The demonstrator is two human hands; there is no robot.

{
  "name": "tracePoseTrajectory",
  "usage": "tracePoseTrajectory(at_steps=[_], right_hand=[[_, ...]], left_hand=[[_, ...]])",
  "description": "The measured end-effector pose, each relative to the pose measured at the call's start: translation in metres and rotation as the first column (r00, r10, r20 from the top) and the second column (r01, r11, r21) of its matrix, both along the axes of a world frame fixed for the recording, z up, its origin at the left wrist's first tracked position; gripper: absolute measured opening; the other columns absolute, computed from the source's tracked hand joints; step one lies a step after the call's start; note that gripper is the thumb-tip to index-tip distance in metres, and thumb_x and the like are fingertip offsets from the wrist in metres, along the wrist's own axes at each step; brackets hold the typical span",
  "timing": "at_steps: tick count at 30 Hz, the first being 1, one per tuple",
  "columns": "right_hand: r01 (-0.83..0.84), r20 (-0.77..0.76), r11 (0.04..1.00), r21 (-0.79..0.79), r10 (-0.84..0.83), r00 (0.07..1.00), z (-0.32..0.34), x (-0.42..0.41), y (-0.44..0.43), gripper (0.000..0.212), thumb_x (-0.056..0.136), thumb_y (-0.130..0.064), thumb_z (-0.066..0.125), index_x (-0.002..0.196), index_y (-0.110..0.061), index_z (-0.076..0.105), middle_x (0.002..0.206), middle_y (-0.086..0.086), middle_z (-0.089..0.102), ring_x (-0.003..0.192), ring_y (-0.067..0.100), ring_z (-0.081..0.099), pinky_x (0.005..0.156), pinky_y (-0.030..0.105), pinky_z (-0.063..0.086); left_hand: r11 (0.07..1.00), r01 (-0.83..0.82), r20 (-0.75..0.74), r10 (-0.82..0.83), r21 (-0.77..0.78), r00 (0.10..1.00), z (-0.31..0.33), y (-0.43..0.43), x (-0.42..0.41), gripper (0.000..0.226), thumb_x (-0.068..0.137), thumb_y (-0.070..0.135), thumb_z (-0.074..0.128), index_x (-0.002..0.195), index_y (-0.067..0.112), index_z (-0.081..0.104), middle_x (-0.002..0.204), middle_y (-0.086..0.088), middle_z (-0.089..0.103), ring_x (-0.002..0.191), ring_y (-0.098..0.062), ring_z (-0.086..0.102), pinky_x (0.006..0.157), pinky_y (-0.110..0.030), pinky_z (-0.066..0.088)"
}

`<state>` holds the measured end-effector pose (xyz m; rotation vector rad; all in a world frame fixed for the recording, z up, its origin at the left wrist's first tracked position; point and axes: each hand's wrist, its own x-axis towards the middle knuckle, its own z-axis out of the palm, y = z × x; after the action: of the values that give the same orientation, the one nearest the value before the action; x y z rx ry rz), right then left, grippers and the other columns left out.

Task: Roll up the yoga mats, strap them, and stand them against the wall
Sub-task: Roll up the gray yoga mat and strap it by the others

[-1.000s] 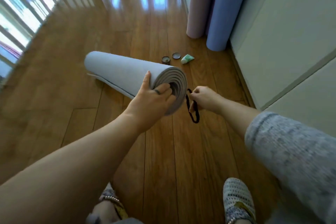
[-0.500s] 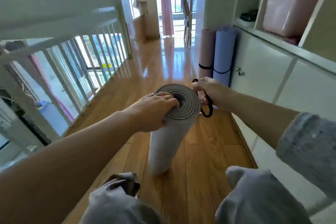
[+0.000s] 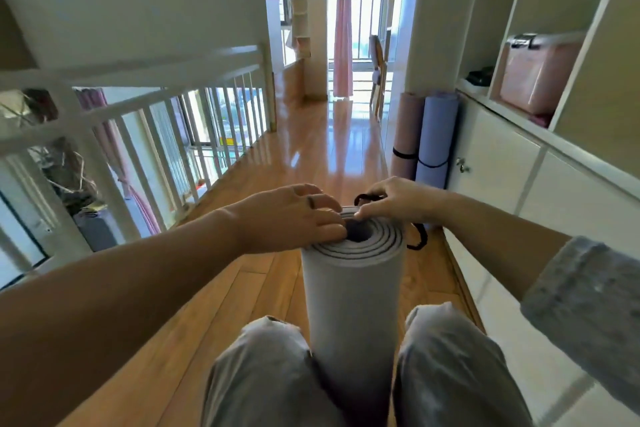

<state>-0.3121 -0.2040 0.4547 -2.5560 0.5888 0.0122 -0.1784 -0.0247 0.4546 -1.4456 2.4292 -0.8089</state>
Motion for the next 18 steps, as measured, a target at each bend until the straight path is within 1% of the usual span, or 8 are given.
tracePoseTrajectory(at_steps=[2,5,8,11,13,14,16,18], right_hand=[[-0.039,-0.048,0.999,0.027,0.04,0.998,0.001,-0.003,0.005,0.039,0.085,-0.049,0.063,0.109,-0.018,0.064,0.102,0.0,0.066,0.095,0.014,0.063,0.083,0.031,0.054],[-0.081,-0.117,0.994,0.071,0.089,0.989,0.002,-0.005,0.011,0.025,0.089,-0.044,0.061,0.102,-0.023,0.062,0.098,-0.002,0.064,0.087,0.009,0.061,0.068,0.021,0.049],[-0.102,-0.1,0.99,0.1,0.112,0.989,0.004,-0.006,0.012,0.021,0.088,-0.048,0.061,0.095,-0.028,0.061,0.093,-0.005,0.065,0.085,0.008,0.062,0.069,0.021,0.05],[-0.091,0.016,0.988,0.124,0.089,0.996,0.008,-0.006,0.01,0.031,0.091,-0.045,0.057,0.107,-0.02,0.063,0.097,-0.003,0.067,0.092,0.013,0.064,0.079,0.025,0.055],[-0.069,0.115,0.984,0.163,0.05,0.992,0.014,-0.004,0.011,0.027,0.096,-0.038,0.052,0.11,-0.018,0.063,0.099,-0.003,0.068,0.093,0.011,0.064,0.079,0.026,0.055],[-0.063,0.162,0.979,0.196,0.031,0.986,0.018,-0.002,0.013,0.025,0.098,-0.035,0.05,0.109,-0.017,0.064,0.099,-0.003,0.069,0.089,0.006,0.064,0.078,0.026,0.055],[-0.071,0.255,0.957,0.283,-0.004,0.967,0.024,0.001,0.018,0.023,0.1,-0.03,0.047,0.105,-0.016,0.065,0.098,0.0,0.069,0.063,-0.002,0.059,0.074,0.026,0.053],[-0.09,0.356,0.928,0.361,-0.047,0.933,0.031,0.004,0.022,0.023,0.101,-0.027,0.046,0.1,-0.017,0.066,0.095,0.0,0.07,0.052,0.003,0.049,0.071,0.025,0.053]], left_hand=[[0.998,0.061,0.02,-0.061,0.021,0.998,0.0,0.005,-0.002,0.056,0.062,0.011,0.087,0.112,0.02,0.064,0.112,0.0,0.068,0.109,-0.023,0.063,0.091,-0.038,0.054],[0.994,0.109,0.052,-0.109,0.005,0.993,-0.003,0.01,-0.001,0.059,0.06,0.011,0.087,0.113,0.02,0.064,0.113,0.0,0.068,0.107,-0.022,0.063,0.089,-0.035,0.054],[0.994,0.086,0.051,-0.082,-0.072,0.995,-0.006,0.013,0.005,0.063,0.062,0.011,0.086,0.119,0.021,0.061,0.119,-0.004,0.065,0.106,-0.023,0.063,0.087,-0.034,0.053],[0.983,-0.079,-0.011,0.078,-0.167,0.997,-0.009,0.016,0.018,0.069,0.063,0.015,0.087,0.125,0.024,0.058,0.123,-0.007,0.062,0.103,-0.024,0.065,0.084,-0.033,0.054],[0.936,-0.285,-0.202,0.245,-0.205,0.948,-0.007,0.018,0.022,0.061,0.072,0.019,0.081,0.128,0.025,0.056,0.126,-0.004,0.059,0.103,-0.02,0.065,0.085,-0.03,0.051],[0.899,-0.402,-0.354,0.324,-0.173,0.877,-0.004,0.017,0.023,0.055,0.08,0.021,0.075,0.131,0.025,0.054,0.128,-0.001,0.057,0.105,-0.016,0.062,0.088,-0.027,0.048],[0.819,-0.573,-0.637,0.443,0.002,0.63,0.002,0.012,0.022,0.049,0.09,0.025,0.064,0.135,0.025,0.048,0.131,0.003,0.054,0.107,-0.006,0.054,0.091,-0.019,0.041],[0.783,-0.585,-0.803,0.48,0.211,0.353,0.007,0.002,0.018,0.052,0.09,0.032,0.062,0.139,0.023,0.045,0.131,0.003,0.054,0.11,-0.006,0.051,0.091,-0.02,0.041]])
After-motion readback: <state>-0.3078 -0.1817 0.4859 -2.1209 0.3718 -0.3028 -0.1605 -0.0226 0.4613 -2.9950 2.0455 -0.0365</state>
